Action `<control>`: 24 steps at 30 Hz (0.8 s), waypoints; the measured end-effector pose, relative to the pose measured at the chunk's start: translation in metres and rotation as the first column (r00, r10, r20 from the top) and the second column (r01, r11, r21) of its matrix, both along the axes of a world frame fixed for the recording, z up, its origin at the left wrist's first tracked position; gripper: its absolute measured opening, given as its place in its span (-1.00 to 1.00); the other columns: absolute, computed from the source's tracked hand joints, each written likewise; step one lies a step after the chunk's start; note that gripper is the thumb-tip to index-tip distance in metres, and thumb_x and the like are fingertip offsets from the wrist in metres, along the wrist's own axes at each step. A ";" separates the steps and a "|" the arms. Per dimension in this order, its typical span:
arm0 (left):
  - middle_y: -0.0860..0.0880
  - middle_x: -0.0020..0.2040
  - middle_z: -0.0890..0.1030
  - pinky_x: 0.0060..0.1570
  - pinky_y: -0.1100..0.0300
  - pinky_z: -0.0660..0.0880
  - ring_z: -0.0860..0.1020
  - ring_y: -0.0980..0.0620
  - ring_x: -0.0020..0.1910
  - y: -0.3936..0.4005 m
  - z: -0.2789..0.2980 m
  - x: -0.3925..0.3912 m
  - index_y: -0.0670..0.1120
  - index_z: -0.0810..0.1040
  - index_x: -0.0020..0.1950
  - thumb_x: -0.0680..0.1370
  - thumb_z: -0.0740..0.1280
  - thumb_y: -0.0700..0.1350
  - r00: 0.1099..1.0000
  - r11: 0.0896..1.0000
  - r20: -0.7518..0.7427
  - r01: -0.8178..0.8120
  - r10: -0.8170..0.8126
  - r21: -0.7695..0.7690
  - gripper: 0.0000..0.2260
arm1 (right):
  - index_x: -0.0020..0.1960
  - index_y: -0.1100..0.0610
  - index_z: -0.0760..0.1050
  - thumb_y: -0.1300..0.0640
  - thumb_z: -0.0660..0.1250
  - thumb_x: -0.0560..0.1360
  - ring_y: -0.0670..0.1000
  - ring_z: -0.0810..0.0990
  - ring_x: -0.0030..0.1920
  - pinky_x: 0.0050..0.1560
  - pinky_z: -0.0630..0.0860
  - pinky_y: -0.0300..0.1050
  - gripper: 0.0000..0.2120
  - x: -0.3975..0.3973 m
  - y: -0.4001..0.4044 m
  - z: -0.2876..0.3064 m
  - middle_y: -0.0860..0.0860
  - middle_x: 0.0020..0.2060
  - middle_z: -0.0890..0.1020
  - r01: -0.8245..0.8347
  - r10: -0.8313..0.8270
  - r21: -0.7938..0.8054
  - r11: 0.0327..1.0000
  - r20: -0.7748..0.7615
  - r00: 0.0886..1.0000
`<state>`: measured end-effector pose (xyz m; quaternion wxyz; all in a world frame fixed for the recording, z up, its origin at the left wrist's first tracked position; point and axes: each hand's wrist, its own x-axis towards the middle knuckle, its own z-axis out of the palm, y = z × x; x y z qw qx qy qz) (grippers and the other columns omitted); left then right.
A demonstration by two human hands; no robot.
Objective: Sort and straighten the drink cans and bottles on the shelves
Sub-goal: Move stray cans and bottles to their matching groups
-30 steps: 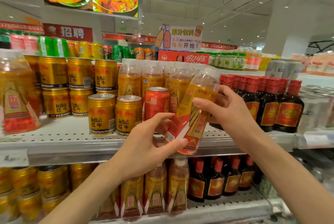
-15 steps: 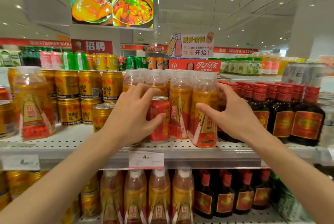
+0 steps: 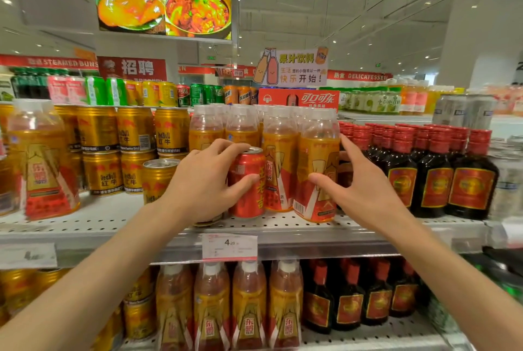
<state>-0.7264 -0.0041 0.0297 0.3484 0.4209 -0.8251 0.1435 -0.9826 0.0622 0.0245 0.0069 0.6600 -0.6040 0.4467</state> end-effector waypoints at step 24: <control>0.14 0.04 0.61 0.09 0.02 0.46 0.50 0.11 0.09 -0.007 -0.018 0.070 0.06 0.65 0.17 0.55 0.19 0.31 0.987 0.996 -0.135 0.090 -0.091 -0.011 -0.56 | 0.02 -0.04 0.32 -0.28 0.33 0.52 -0.17 0.45 -0.26 -0.08 0.53 -0.03 -0.64 0.099 -0.038 0.017 -0.18 -0.13 0.50 -0.140 0.099 -0.119 0.983 -0.297 0.950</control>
